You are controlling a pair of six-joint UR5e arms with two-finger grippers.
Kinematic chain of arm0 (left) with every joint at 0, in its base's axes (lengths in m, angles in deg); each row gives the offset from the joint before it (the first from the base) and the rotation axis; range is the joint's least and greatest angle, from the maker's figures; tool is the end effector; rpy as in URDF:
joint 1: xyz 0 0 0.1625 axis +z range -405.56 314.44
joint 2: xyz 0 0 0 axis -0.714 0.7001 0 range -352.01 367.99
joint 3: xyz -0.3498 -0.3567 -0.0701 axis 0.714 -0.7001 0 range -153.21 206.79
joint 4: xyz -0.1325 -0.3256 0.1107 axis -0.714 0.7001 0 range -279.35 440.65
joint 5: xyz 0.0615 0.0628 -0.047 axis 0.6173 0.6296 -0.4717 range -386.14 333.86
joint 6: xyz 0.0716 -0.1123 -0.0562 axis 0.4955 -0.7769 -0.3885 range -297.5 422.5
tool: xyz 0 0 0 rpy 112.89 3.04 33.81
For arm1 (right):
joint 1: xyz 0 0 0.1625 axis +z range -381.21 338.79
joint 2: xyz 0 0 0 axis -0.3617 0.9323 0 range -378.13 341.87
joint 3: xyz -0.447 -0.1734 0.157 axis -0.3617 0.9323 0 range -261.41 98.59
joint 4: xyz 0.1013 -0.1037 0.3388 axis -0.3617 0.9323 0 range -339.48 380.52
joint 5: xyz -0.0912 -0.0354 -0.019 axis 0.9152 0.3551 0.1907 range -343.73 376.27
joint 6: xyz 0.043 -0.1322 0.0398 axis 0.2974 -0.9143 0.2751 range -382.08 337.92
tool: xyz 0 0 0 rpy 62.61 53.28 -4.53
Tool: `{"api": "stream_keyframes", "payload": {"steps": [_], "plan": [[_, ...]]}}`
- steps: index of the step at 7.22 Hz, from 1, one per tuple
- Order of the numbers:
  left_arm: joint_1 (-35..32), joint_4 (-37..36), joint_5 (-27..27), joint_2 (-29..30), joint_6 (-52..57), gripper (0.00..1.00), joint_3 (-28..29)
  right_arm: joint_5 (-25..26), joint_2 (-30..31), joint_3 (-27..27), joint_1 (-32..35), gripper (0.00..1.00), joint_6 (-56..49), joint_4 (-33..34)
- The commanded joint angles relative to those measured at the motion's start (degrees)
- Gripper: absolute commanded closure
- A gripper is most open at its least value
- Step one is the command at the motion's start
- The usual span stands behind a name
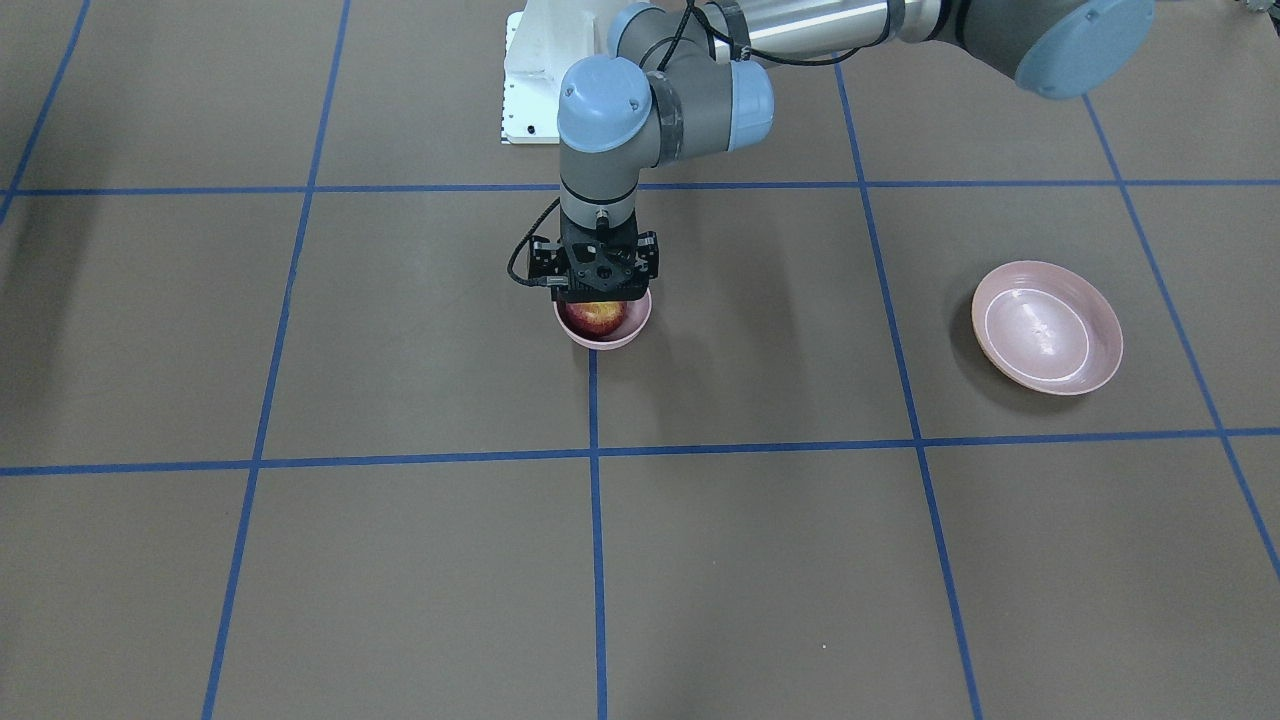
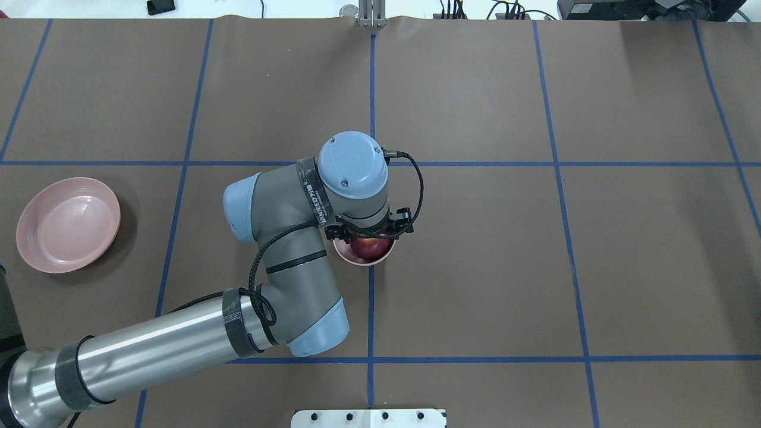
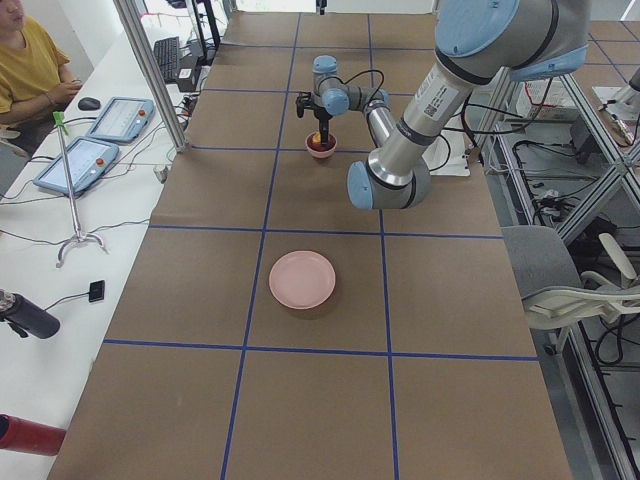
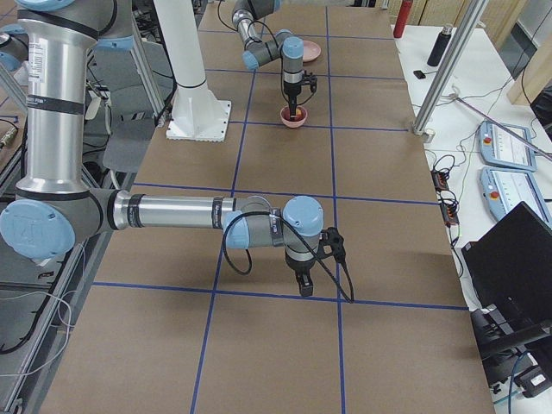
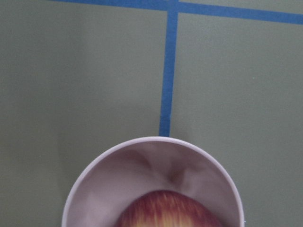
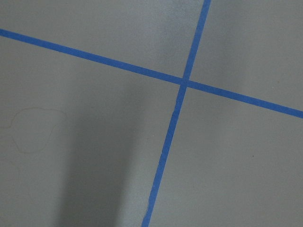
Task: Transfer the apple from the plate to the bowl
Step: 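Lift the apple with the left gripper and carry it over the bowl, then lower the apple into the pink bowl and open the left gripper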
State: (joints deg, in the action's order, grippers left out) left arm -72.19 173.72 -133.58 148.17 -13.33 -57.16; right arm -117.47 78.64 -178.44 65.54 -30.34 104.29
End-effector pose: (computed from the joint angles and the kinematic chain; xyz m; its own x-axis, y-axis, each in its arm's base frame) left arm 0.6776 -0.4404 0.2669 0.6455 -0.0625 -0.7612 0.0753 0.9970 -0.0180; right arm 0.0108 -0.3962 0.7544 0.7013 -0.2605 0.6635 0.1588 0.9645 0.2108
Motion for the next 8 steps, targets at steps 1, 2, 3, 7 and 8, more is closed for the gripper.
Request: {"api": "stream_keyframes", "payload": {"steps": [1, 2, 3, 7, 8], "plan": [[-0.1, 0.0, 0.0, -0.3, 0.2, 0.03, -0.5, 0.0, 0.0, 0.0, 0.0, 0.00, 0.0, 0.0], [-1.4, -0.6, -0.1, -0.3, 1.7, 0.03, -3.4, 0.0, 0.0, 0.0, 0.0, 0.00, 0.0, 0.0], [-3.0, -1.6, -0.5, -3.9, 2.9, 0.03, -9.4, 0.1, -0.1, 0.0, 0.0, 0.00, 0.0, 0.2], [-13.2, -10.6, -6.2, -26.5, 25.3, 0.03, -31.0, 0.1, -0.3, 0.6, 0.0, 0.00, 0.1, 0.3], [-19.0, -10.6, -9.4, -34.1, 33.3, 0.02, -34.3, 0.1, -0.4, 0.7, 0.0, 0.00, 0.2, 0.3]]}}
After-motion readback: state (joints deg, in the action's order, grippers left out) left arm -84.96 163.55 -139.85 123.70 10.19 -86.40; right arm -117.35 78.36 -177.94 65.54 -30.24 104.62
